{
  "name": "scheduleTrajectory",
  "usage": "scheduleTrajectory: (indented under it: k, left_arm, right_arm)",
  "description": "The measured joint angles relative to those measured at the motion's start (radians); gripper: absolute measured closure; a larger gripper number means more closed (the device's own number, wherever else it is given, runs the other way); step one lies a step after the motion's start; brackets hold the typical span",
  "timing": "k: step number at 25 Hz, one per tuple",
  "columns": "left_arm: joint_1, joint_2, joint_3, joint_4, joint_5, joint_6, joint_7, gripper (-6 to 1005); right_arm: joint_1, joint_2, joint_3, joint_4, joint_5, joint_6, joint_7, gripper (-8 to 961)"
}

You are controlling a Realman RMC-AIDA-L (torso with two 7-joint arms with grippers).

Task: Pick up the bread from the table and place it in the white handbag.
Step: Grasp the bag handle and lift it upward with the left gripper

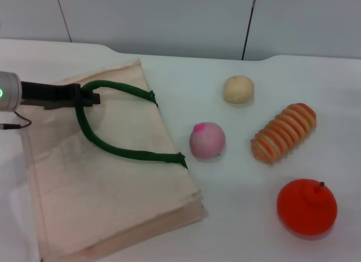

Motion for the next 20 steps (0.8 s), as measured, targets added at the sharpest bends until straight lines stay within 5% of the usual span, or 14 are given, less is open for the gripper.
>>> scheduleTrajectory:
  k: [5,11,20]
  left_arm:
    - [0.004,-0.005,0.0,0.0,-0.056,0.033,0.055,758]
    - [0.04,0.0,0.0,-0.007,-0.274,0.221,0.251,883]
    - [0.096,0.054,0.002,-0.014,-0.493,0.536,0.428,898]
  right_arm:
    - [-0.001,0.0,0.0,-0.002,0.0,-0.002,0.0,76]
    - [-0.004,0.0,0.0,-0.002,0.0,-0.002,0.0,76]
    - [-0.008,0.0,0.0,-0.002,0.0,-0.002,0.001,75]
